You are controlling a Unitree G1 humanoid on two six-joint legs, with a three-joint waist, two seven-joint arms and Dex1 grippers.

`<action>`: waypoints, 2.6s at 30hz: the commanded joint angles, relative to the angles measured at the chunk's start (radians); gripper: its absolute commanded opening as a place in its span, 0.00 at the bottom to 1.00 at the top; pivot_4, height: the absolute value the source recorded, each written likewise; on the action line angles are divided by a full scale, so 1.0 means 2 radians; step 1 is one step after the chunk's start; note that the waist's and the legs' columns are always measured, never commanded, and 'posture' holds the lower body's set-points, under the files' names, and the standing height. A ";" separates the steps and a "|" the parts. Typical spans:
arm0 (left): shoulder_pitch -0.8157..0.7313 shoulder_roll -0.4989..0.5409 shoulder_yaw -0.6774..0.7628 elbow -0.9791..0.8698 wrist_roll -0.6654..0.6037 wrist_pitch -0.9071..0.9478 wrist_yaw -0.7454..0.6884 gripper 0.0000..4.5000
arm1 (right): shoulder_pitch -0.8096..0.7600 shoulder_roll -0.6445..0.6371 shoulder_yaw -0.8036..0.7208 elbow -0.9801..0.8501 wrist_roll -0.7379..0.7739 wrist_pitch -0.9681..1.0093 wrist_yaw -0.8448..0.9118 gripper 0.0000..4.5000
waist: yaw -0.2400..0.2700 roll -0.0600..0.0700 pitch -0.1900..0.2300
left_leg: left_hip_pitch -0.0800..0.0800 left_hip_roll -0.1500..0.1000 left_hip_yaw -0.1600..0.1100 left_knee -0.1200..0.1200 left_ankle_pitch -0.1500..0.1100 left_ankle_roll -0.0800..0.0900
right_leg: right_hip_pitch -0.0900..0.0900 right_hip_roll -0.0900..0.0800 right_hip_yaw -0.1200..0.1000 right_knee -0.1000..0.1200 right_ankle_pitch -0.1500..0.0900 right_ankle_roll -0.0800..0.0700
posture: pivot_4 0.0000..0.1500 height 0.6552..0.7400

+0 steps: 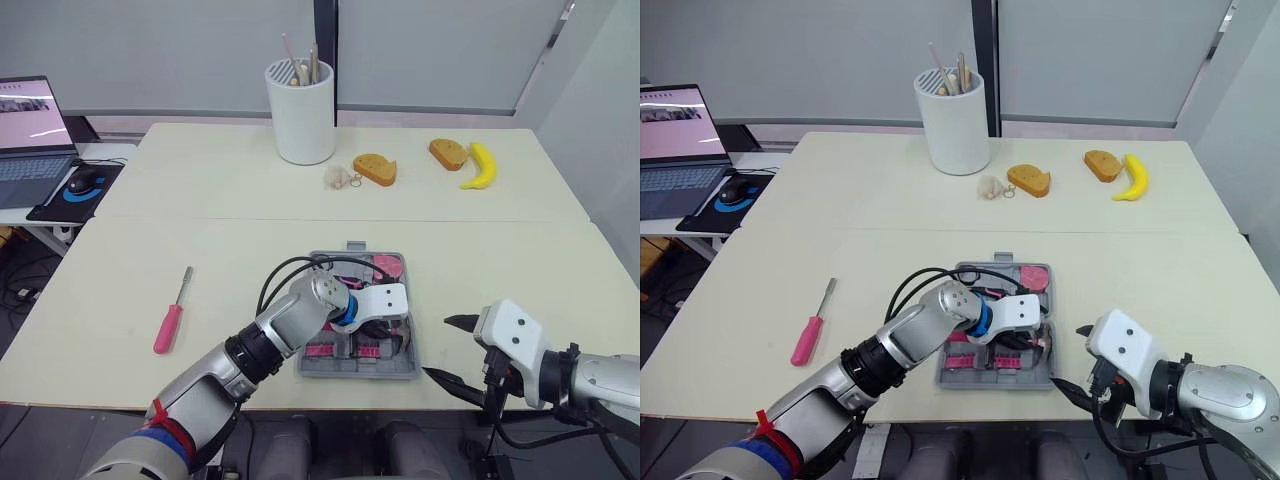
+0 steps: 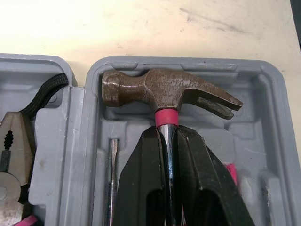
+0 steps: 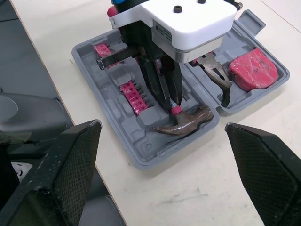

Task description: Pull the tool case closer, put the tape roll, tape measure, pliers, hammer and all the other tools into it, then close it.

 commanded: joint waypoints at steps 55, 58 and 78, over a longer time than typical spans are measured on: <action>0.141 0.078 0.138 0.080 -0.031 -0.313 -0.046 0.00 | -0.011 0.000 0.000 0.012 -0.017 -0.024 0.023 1.00 | -0.001 0.001 -0.001 | 0.000 0.000 0.000 0.000 0.000 0.000 | 0.000 0.000 0.000 0.000 0.000 0.000 | 1.00 1.00; 0.142 0.081 0.136 0.088 -0.024 -0.315 -0.043 0.00 | -0.008 0.000 -0.001 0.012 -0.017 -0.023 0.022 1.00 | -0.001 0.001 -0.001 | 0.000 0.000 0.000 0.000 0.000 0.000 | 0.000 0.000 0.000 0.000 0.000 0.000 | 1.00 1.00; 0.122 0.264 0.374 -0.053 -0.214 -0.105 -0.109 0.56 | -0.040 -0.027 -0.095 0.206 -0.036 -0.139 0.154 1.00 | -0.006 0.001 0.000 | 0.001 0.000 0.000 0.000 0.000 0.000 | 0.000 0.000 0.000 0.000 0.000 0.000 | 1.00 1.00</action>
